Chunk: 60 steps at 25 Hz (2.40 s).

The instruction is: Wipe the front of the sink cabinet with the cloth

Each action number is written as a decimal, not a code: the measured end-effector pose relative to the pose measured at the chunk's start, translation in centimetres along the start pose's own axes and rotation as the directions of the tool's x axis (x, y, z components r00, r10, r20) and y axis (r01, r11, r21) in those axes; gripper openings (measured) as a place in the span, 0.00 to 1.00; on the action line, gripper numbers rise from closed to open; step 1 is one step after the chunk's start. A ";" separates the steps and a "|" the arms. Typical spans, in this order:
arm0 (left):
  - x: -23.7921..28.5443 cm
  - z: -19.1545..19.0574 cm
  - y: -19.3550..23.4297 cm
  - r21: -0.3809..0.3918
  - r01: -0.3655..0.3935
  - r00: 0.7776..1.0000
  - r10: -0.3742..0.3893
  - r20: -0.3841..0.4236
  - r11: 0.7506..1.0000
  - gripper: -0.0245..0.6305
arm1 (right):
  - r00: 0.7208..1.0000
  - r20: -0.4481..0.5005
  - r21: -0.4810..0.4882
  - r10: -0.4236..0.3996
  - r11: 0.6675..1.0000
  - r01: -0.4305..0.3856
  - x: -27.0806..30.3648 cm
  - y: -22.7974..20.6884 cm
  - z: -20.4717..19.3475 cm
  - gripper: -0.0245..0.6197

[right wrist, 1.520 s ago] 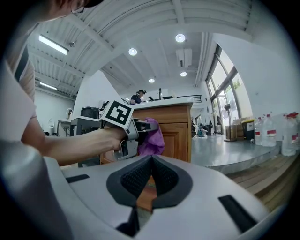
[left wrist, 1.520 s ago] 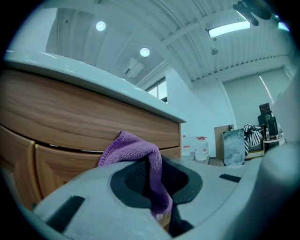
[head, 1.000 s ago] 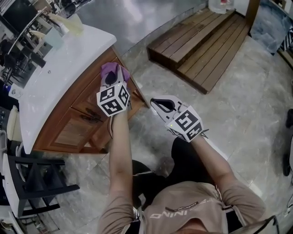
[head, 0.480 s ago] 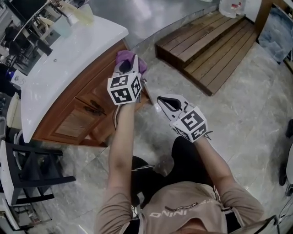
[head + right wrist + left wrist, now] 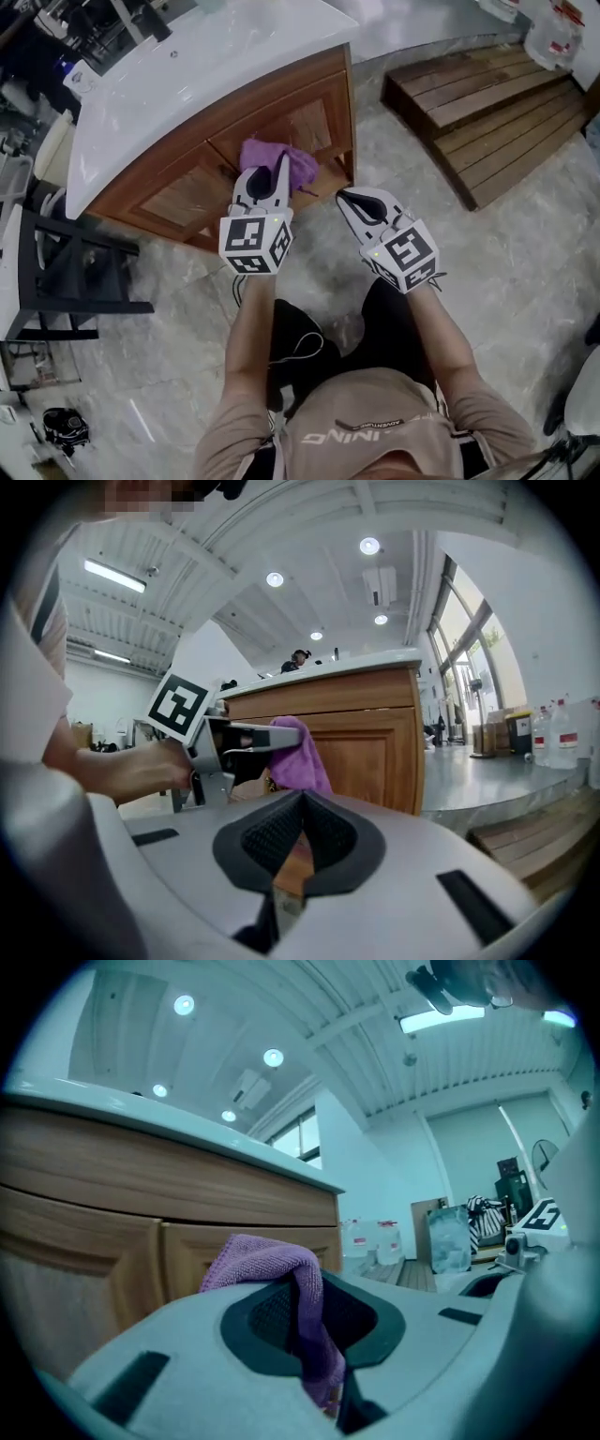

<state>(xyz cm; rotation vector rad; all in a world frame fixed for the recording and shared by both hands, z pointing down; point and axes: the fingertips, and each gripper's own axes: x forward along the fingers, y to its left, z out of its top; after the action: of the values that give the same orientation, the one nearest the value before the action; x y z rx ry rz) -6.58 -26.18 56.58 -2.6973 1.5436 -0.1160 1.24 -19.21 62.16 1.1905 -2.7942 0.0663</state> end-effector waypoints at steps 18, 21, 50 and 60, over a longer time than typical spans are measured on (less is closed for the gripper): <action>-24.6 -4.8 25.2 -0.018 -0.623 0.780 0.620 -0.083 0.782 0.09 | 0.948 -0.053 -0.043 0.314 0.948 -0.316 11.4 12.4 -0.2 0.05; -25.5 -5.5 27.6 -0.033 -0.658 0.752 0.654 -0.084 0.752 0.09 | 0.946 -0.056 -0.048 0.319 0.945 -0.322 12.2 12.5 -0.3 0.05; -13.9 -8.8 23.0 -0.139 -0.607 0.792 0.609 -0.032 0.782 0.09 | 0.982 -0.061 0.018 0.179 0.984 -0.178 9.1 5.9 -3.0 0.05; -7.5 -7.4 16.9 -0.164 -0.473 0.878 0.479 -0.007 0.866 0.09 | 0.990 -0.047 0.028 0.136 0.990 -0.135 6.9 4.4 -2.8 0.05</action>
<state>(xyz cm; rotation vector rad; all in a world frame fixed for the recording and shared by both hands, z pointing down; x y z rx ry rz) -25.50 -28.24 62.48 -2.3072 2.2385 0.0724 -6.52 -20.89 65.74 0.9885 -2.8349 0.1397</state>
